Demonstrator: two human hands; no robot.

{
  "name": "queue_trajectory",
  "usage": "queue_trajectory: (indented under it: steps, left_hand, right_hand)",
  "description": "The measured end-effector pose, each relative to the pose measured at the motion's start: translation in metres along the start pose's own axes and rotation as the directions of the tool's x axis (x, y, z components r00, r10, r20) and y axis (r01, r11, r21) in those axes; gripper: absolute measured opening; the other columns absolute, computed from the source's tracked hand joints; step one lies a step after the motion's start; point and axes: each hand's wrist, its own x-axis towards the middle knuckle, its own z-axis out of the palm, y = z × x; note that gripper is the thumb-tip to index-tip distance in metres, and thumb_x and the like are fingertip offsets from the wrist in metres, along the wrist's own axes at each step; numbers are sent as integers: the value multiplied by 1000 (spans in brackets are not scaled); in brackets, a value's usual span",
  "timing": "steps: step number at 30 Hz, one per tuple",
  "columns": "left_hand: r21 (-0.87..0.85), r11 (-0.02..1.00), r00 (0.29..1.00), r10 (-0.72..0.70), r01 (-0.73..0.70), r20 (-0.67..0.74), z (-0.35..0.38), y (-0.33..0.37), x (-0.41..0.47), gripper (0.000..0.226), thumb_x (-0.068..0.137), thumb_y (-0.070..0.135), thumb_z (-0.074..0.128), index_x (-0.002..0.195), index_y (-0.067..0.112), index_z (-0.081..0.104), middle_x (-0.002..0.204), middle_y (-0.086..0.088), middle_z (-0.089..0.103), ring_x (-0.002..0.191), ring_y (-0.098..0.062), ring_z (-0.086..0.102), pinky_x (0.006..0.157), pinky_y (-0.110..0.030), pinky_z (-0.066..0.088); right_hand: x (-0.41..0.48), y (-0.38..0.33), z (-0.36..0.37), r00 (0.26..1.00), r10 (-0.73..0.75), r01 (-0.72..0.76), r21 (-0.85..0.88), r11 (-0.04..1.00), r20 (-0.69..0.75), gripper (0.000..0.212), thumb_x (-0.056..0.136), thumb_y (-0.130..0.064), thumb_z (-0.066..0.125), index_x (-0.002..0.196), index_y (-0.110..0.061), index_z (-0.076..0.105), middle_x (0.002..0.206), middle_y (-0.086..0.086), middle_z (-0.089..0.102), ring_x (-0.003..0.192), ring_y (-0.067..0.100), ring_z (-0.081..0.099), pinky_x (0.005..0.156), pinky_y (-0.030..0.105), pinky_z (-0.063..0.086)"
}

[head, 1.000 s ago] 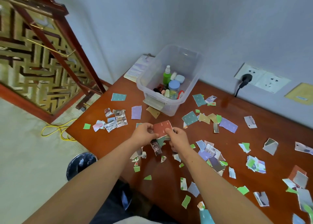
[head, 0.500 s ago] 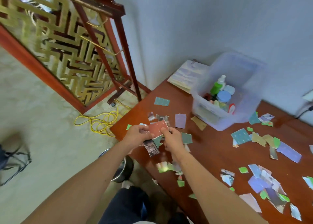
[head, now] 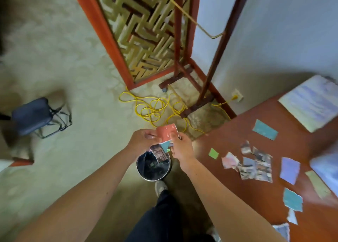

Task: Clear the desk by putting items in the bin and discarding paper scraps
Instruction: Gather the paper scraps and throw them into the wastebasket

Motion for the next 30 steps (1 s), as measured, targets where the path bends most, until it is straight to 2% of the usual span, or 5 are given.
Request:
queue_trajectory:
  steps: [6,11,18,27,30]
  left_hand:
    - [-104,984,989,-149,147,-5,-27,-72,78,28,78,-3,75,105,1,69,80,-9,69,51,-9,66,55,-23,58]
    - [-97,966,971,-240,238,-6,-17,-157,157,25,77,3,76,86,26,70,91,-8,71,80,-25,69,82,-40,57]
    - [-49,949,950,-308,311,54,11,-283,254,25,87,4,66,108,18,68,100,-7,69,73,-11,65,58,-14,53]
    - [-199,866,888,-452,459,83,55,-384,322,20,93,11,58,110,11,68,83,-3,72,63,-12,65,61,-20,53]
    - [-330,769,833,-538,548,130,58,-388,329,31,94,42,51,117,24,63,102,-2,70,83,-13,66,88,-29,50]
  right_hand:
    - [74,51,55,988,153,-153,-99,983,-15,14,97,-22,54,87,-13,58,63,0,46,50,10,40,48,21,32]
    - [152,124,81,950,309,-311,-113,944,-36,17,99,-25,53,90,-10,54,62,3,41,48,11,36,40,18,27]
    - [253,241,106,855,512,-518,-166,839,-84,10,99,-19,48,103,-16,56,76,2,50,65,12,47,58,24,42]
    - [321,335,111,799,591,-601,-165,782,-109,23,97,-28,56,117,-18,55,119,7,59,102,20,57,83,32,51]
    - [324,339,111,761,645,-646,-168,745,-70,34,94,-33,57,125,-20,51,125,2,57,115,22,50,95,38,38]
